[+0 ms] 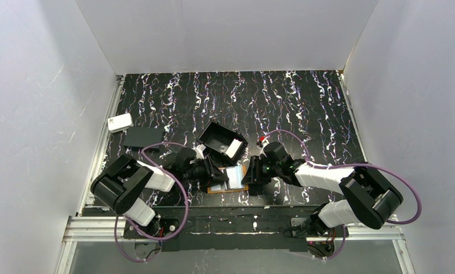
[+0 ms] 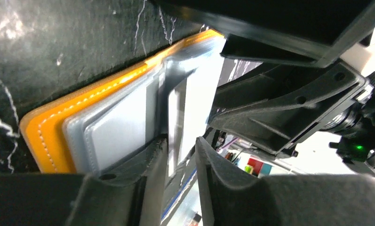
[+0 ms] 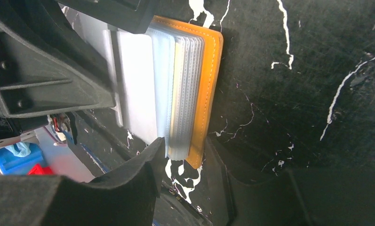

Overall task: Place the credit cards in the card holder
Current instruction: Insert the credit card into the card holder.

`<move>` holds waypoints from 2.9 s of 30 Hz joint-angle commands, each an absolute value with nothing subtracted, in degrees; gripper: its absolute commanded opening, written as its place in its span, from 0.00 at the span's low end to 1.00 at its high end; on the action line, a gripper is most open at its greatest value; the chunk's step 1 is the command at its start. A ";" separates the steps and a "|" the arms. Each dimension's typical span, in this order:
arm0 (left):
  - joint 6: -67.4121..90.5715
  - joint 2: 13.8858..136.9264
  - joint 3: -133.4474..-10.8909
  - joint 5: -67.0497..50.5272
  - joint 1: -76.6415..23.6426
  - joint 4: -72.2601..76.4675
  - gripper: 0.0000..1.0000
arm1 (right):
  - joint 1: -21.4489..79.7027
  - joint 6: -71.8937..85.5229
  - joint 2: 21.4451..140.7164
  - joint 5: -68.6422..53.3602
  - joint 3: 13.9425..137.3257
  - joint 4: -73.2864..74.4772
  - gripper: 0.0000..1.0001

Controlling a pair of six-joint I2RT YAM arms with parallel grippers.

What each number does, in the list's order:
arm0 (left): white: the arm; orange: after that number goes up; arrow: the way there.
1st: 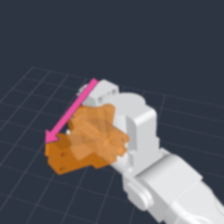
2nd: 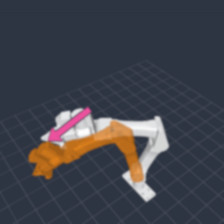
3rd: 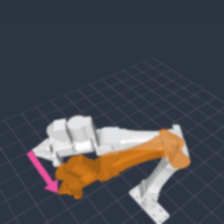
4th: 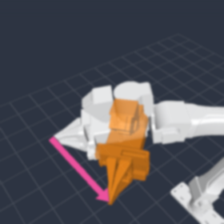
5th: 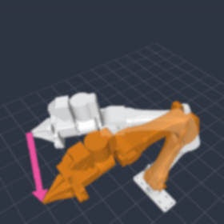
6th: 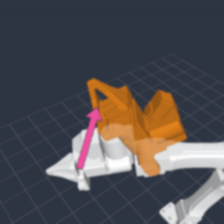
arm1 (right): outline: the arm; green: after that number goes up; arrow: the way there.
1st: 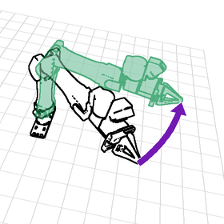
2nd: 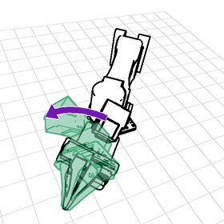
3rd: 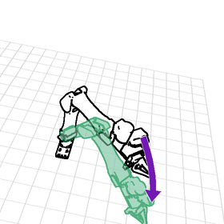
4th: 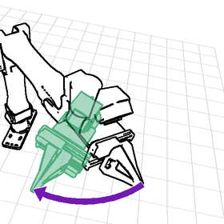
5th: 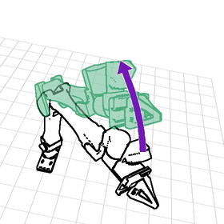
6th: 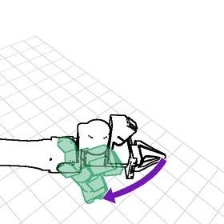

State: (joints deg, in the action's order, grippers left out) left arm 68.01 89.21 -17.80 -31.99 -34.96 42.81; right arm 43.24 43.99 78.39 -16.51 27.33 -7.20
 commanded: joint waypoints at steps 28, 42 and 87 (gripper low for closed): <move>41.14 83.25 -36.80 -13.44 -46.14 2.63 0.57 | 43.85 41.51 80.23 -13.07 30.44 -4.23 0.46; 43.97 86.65 -36.52 -22.93 -47.36 12.18 0.58 | 43.86 42.23 80.29 -14.44 31.53 -4.77 0.45; 38.03 87.81 -40.59 -16.81 -46.07 -2.22 0.07 | 43.48 43.56 76.64 -20.32 33.15 -4.21 0.41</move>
